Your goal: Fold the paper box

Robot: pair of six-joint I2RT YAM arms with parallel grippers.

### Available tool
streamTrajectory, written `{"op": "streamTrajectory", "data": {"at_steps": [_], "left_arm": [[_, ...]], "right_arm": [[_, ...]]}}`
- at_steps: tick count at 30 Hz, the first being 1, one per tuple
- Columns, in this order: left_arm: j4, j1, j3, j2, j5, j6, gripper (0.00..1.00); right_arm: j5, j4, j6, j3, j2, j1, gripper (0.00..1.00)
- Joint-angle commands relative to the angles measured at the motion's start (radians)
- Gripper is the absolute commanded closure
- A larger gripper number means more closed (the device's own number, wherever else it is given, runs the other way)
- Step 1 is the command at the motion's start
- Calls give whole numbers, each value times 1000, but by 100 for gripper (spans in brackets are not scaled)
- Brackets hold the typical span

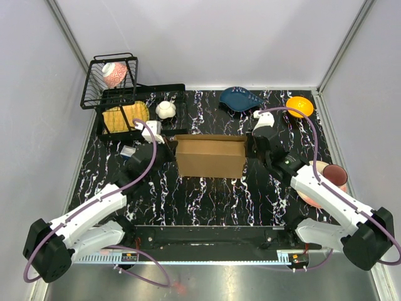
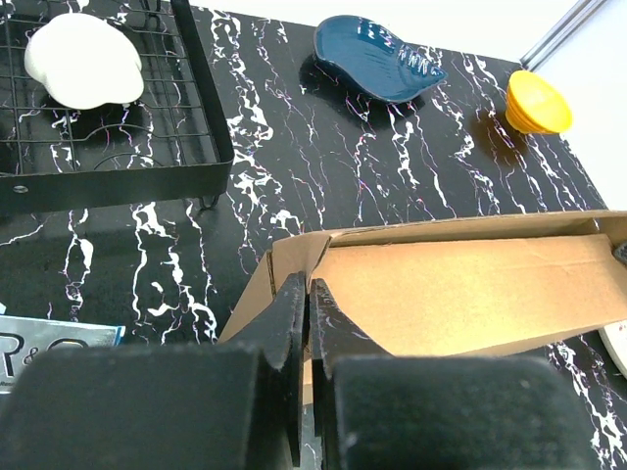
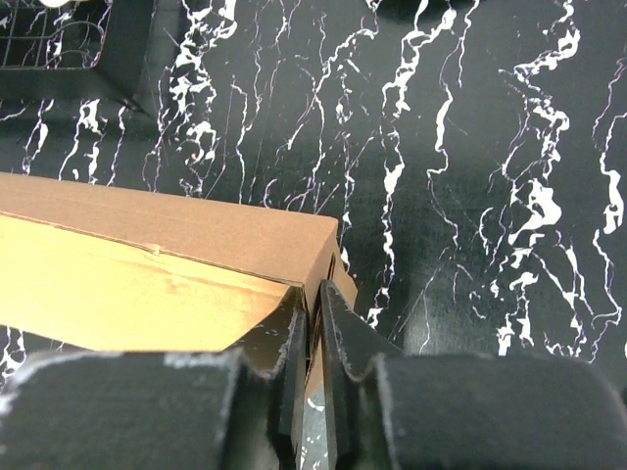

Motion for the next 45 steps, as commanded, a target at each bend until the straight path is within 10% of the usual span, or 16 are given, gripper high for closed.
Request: {"op": "streamTrajectory", "data": {"at_steps": [1,10,24,45], "left_arm": [[-403,-19,-71,118,69,-44,100],[-405,-27,-59,128,69,-58,100],[-422,-34,-32,138,67,-58,100],[-393,-41,-35,148,93,-92,100]], "right_arm": [[-145,-187,56,-7,-11,34,81],[-99,-205,76,65,-100,34,63],[126,-178,20,110,-100,32,62],[112,-55,27,-25,-93,32,100]]}}
